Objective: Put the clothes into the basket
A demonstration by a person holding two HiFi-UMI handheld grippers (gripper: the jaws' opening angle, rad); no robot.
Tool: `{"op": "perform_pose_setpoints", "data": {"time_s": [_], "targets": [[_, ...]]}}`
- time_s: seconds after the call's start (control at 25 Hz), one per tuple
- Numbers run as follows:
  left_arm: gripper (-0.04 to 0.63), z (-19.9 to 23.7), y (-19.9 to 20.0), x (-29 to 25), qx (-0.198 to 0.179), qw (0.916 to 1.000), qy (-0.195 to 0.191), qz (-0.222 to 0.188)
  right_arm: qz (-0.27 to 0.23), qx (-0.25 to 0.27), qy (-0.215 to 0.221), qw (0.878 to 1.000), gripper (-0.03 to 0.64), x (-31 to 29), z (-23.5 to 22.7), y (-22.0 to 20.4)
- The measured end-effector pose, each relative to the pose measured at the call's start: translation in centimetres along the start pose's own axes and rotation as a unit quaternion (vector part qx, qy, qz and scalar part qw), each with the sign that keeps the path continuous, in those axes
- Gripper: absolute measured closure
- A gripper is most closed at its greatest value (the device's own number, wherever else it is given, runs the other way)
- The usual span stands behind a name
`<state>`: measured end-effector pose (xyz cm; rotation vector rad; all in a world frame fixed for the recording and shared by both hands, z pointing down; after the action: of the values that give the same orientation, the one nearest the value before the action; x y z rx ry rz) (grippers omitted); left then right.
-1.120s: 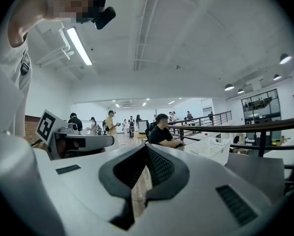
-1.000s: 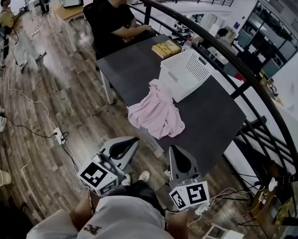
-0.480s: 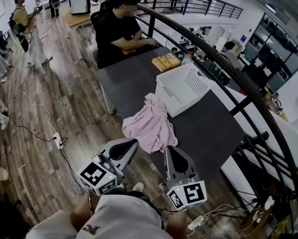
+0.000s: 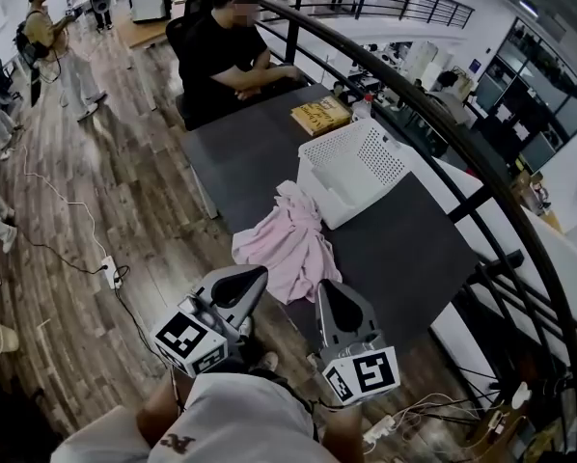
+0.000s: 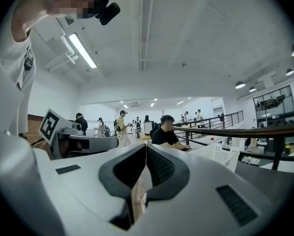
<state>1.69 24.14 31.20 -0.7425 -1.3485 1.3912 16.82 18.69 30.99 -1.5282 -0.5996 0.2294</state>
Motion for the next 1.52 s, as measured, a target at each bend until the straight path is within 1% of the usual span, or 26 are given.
{"op": "perform_pose_setpoints", "data": {"time_s": [0.28,0.4,0.56,0.76,1.04,1.28,1.52], "targets": [[0.603,4.0,-0.5,-3.1,0.005,0.9996,-0.028,0.004,0.01,0.015,-0.015,1.0,0.597,-3.9,-1.2,-1.2],[0.603,5.8,-0.5,-4.2,0.004,0.999,-0.043,0.01,0.014,0.022,-0.03,0.999,0.597,-5.6,-1.8,-1.6],[0.601,7.9,-0.5,-5.6,0.007,0.9972,-0.072,0.018,0.027,0.027,-0.054,0.998,0.597,-7.4,-2.2,-2.5],[0.603,10.7,-1.3,-7.1,0.022,0.9957,-0.087,0.02,0.044,0.028,-0.081,0.995,0.596,-9.2,-2.7,-4.0],[0.603,12.5,-2.9,-8.7,0.037,0.9948,-0.09,0.032,0.072,0.026,-0.093,0.993,0.595,-10.2,-4.0,-5.9],[0.603,13.0,-3.1,-9.7,0.024,0.9959,-0.077,0.039,0.075,0.017,-0.081,0.994,0.595,-10.7,-5.7,-7.0],[0.601,12.8,-4.1,-11.4,0.014,0.9973,-0.056,0.046,0.076,0.027,-0.06,0.995,0.595,-10.7,-7.7,-7.5]]}}
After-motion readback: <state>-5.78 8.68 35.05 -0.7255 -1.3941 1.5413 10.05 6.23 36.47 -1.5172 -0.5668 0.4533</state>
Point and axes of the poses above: the fingertips, and each gripper's own axes: x backward along the fingers, z to its left, y out of its top, the point moved 5 cm from there along x, backward along the fingers, and after that the axes turned 15 degrees about -z, right-handed, at the moved point
